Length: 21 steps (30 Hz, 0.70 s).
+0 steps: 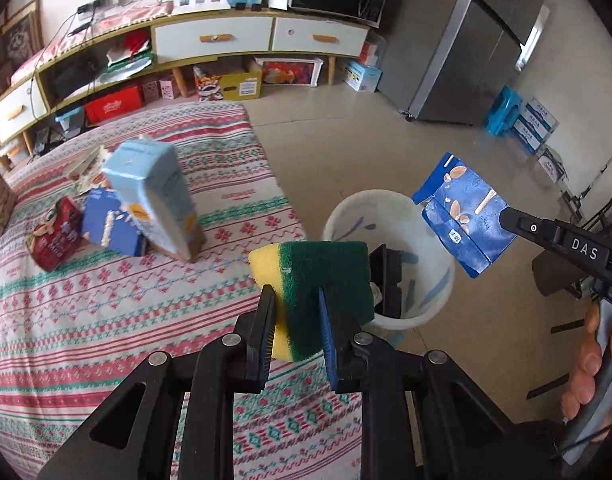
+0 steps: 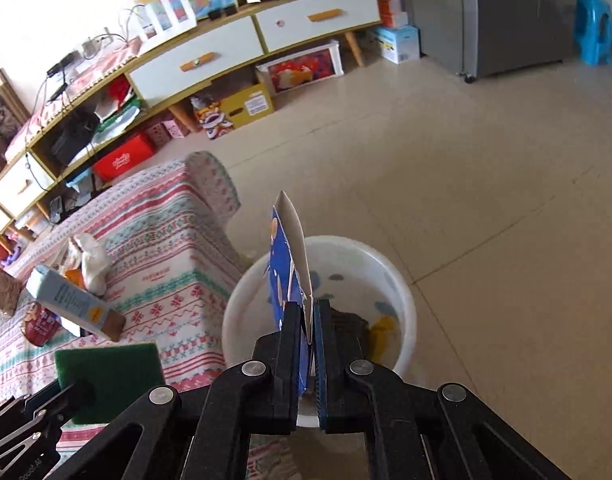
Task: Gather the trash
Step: 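Carry the sponge and blue box over the white bin, then open both tools to drop the sponge and blue box into the bin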
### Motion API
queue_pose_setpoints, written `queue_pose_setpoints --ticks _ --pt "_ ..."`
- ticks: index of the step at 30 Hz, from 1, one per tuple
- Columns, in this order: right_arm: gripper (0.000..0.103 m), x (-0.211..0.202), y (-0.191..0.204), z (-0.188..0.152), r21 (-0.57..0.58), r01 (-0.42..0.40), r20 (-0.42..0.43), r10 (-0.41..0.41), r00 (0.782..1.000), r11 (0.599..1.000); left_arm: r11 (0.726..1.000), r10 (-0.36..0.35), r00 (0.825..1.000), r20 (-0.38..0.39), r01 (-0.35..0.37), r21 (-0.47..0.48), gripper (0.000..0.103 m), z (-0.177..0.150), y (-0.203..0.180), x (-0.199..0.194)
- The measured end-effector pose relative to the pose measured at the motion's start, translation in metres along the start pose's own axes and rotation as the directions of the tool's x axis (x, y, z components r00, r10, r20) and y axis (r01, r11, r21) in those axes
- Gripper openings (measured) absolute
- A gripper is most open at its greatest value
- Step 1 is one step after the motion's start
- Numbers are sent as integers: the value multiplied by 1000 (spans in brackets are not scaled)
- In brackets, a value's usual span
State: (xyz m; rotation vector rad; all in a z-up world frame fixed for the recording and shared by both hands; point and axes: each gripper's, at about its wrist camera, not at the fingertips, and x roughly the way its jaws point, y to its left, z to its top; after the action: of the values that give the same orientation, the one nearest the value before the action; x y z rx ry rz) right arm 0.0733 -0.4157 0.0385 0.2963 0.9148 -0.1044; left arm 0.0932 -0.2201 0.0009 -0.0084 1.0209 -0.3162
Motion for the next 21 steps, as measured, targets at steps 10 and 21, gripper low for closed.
queue_pose_setpoints --ticks 10,21 --pt "5 27 -23 5 17 147 -78 -145 986 989 988 91 992 -85 -80 130 22 33 -60 83" --pt "37 35 -24 9 9 217 -87 -215 973 976 987 54 993 -109 -36 159 47 40 -67 116"
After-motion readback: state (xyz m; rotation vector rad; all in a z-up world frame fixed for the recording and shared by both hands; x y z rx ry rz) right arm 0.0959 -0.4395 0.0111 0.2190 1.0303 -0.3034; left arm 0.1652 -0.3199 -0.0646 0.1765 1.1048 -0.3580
